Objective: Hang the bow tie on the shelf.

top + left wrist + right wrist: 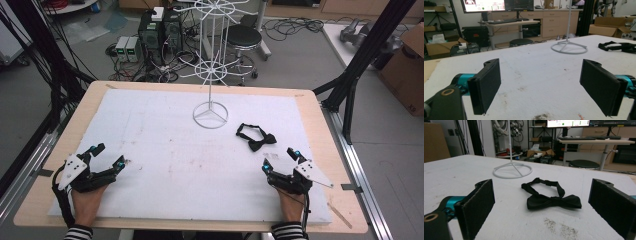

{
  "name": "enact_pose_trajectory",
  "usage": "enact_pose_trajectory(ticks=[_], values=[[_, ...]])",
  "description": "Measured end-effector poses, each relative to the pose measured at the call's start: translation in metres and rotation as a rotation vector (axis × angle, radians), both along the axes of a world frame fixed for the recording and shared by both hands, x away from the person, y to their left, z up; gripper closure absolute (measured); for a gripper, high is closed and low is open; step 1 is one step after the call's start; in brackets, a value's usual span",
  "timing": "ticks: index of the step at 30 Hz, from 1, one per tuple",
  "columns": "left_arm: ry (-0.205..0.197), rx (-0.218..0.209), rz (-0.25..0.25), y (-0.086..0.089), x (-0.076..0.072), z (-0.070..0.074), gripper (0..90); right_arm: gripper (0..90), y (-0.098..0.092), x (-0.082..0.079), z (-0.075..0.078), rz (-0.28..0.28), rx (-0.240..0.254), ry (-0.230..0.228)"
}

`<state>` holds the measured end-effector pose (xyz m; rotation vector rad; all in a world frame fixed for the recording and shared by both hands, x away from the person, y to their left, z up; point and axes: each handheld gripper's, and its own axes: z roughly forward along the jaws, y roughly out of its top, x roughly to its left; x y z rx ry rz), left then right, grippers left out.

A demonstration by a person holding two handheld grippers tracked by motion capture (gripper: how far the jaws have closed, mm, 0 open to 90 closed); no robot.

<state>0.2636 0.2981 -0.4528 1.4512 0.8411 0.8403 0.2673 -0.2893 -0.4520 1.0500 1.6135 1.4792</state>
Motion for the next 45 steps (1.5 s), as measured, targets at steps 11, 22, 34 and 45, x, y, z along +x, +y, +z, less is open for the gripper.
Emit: enact_pose_trajectory(ticks=[11, 22, 34, 45], values=[[-0.001, -0.007, 0.003, 0.001, 0.0, 0.0, 17.5, 5.7, 0.001, 0.006, 0.002, 0.003, -0.01, 0.056], [0.003, -0.006, 0.004, 0.001, 0.0, 0.0, 17.5, 5.7, 0.003, 0.024, 0.033, 0.033, -0.084, 0.11], [0.003, -0.006, 0.004, 0.001, 0.0, 0.0, 17.6, 5.6, 0.012, 0.054, 0.052, 0.089, -0.203, 0.225], [0.003, -0.006, 0.005, 0.0, 0.0, 0.0, 17.6, 6.2, 0.011, 0.089, 0.068, 0.068, -0.298, 0.341]])
